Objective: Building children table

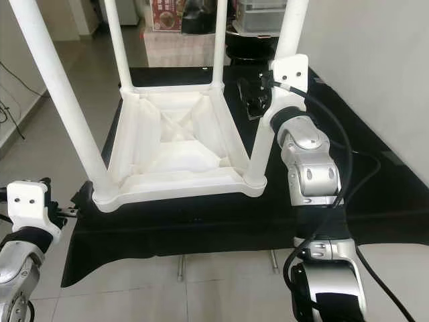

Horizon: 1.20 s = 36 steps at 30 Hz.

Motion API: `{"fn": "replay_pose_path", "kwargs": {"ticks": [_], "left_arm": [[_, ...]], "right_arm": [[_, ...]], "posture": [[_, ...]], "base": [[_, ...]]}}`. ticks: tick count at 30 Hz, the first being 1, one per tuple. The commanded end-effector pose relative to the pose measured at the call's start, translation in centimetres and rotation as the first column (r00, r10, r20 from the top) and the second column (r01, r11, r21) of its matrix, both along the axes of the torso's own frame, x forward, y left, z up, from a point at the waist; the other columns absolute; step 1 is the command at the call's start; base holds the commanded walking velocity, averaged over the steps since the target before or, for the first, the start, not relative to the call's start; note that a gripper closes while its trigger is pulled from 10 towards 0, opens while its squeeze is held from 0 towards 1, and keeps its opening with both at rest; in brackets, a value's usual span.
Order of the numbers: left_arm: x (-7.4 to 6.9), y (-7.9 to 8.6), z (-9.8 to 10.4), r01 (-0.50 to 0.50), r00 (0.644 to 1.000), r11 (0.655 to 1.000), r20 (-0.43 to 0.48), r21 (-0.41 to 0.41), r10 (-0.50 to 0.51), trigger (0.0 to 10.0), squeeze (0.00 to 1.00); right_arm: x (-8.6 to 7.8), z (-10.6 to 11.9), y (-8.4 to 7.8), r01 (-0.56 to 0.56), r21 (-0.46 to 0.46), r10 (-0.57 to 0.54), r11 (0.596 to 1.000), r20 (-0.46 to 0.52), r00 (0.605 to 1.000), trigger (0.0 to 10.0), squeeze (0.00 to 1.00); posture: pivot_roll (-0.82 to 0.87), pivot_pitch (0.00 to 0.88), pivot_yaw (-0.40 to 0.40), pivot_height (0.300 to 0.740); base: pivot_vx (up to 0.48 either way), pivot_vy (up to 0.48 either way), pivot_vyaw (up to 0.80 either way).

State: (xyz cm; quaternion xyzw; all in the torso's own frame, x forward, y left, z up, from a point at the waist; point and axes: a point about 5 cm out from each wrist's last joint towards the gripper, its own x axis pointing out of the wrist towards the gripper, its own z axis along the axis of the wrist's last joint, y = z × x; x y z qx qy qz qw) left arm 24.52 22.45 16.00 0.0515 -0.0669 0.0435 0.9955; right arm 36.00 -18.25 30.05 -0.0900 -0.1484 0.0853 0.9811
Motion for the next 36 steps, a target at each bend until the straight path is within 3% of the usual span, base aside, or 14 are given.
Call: {"fn": "replay_pose_path", "kwargs": {"ticks": [1,6,18,19,26,27,36], "left_arm": [[-0.1,0.6,-0.3,-0.009,1.000,1.000,-0.010,0.000,0.009,10.0,0.00],[1.6,1.4,-0.2,0.077,0.997,0.994,0.002,-0.073,-0.077,10.0,0.00],[3.8,2.3,-0.1,0.152,0.987,0.986,-0.033,-0.070,-0.155,10.0,0.00],[4.4,2.2,-0.1,0.182,0.982,0.981,-0.041,-0.067,-0.185,10.0,0.00],[5.2,1.4,0.2,0.244,0.969,0.968,-0.035,-0.066,-0.246,10.0,0.00],[5.5,0.4,0.6,0.299,0.953,0.953,-0.031,-0.053,-0.301,10.0,0.00],[5.7,-1.4,1.1,0.382,0.923,0.923,-0.025,-0.037,-0.383,10.0,0.00]], "right_arm": [[0.0,0.1,0.9,-0.033,-0.012,0.033,0.999,0.000,0.999,10.0,0.00],[-0.2,0.3,1.0,-0.044,-0.006,0.044,0.999,0.005,0.999,10.0,0.00],[-0.9,0.5,0.7,-0.046,-0.002,0.046,0.999,0.000,0.999,10.0,0.00],[-1.0,0.6,0.7,-0.051,-0.001,0.051,0.999,-0.001,0.999,10.0,0.00],[-1.1,0.7,0.7,-0.056,0.000,0.056,0.998,-0.004,0.998,10.0,0.00],[-1.2,0.7,0.8,-0.059,0.001,0.059,0.998,-0.006,0.998,10.0,0.00],[-1.2,0.7,0.9,-0.065,0.006,0.065,0.998,-0.011,0.998,10.0,0.00]], "posture": [[0.01,0.077,-0.025,0.740],[-0.01,0.093,-0.022,0.740],[-0.04,0.136,-0.009,0.740],[-0.04,0.141,-0.009,0.740],[-0.04,0.148,-0.010,0.740],[-0.05,0.154,-0.010,0.740],[-0.04,0.154,-0.009,0.740]], "base": [[0.000,0.000,0.00],[0.000,0.000,0.00],[0.000,0.000,0.00],[0.000,0.000,0.00],[0.000,0.000,0.00],[0.000,0.000,0.00],[0.000,0.000,0.00]]}}
